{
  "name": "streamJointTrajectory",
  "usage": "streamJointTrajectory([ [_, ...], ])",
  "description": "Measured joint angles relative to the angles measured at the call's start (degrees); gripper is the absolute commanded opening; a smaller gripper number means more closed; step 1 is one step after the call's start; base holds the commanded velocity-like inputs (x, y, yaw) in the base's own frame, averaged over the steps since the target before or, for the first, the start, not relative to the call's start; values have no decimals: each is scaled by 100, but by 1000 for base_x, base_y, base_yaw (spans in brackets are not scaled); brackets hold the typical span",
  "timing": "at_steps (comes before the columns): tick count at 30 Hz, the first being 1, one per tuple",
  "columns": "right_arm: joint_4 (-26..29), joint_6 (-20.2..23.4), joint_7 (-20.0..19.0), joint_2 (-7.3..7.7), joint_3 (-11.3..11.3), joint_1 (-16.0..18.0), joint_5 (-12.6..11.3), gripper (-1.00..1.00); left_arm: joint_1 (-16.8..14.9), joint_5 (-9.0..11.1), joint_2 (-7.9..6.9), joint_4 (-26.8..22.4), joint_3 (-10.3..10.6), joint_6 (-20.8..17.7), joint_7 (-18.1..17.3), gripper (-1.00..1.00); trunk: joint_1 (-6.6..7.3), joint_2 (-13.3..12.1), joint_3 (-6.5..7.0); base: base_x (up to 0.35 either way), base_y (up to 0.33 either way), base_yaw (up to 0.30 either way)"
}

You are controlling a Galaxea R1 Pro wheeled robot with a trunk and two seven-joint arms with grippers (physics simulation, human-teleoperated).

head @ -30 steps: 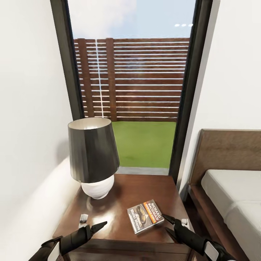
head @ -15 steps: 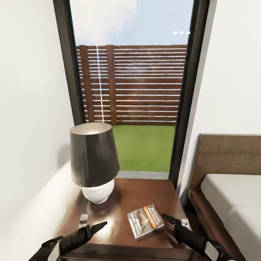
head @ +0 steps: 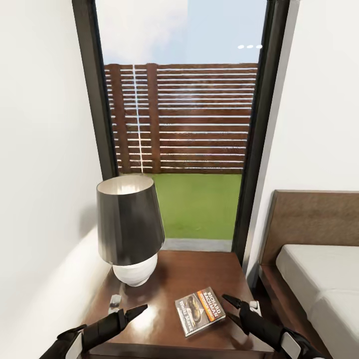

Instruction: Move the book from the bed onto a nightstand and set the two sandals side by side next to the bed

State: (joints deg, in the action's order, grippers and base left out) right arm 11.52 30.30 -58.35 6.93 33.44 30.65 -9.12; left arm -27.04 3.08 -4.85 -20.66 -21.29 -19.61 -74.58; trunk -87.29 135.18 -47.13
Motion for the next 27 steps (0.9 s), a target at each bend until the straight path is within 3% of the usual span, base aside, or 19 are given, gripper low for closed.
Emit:
streamJointTrajectory([
  [18, -5, -144, 2, 0, -42, 0, 25, 100, 0, -8, 8, 0, 3, 8, -3, 100, 395, -722, 323, 0, 0, 0],
  [20, -16, -218, 0, 0, -74, -4, 31, 100, 0, -9, 9, 0, 0, 9, -9, 100, 439, -802, 359, 0, 0, 0],
  [21, -47, -702, 3, -2, -72, -8, 34, 100, 0, -9, 9, 0, 0, 9, -9, 100, 461, -842, 377, 0, 0, 0],
  [22, -52, -820, 4, 0, -73, -9, 40, 100, 1, -11, 9, 7, 0, 12, -9, 100, 483, -882, 395, 0, 0, 0],
  [27, -44, -857, -2, 6, -91, -9, 104, 100, 2, -14, 3, 6, 0, 16, -9, 100, 593, -1083, 485, 0, 0, 0],
])
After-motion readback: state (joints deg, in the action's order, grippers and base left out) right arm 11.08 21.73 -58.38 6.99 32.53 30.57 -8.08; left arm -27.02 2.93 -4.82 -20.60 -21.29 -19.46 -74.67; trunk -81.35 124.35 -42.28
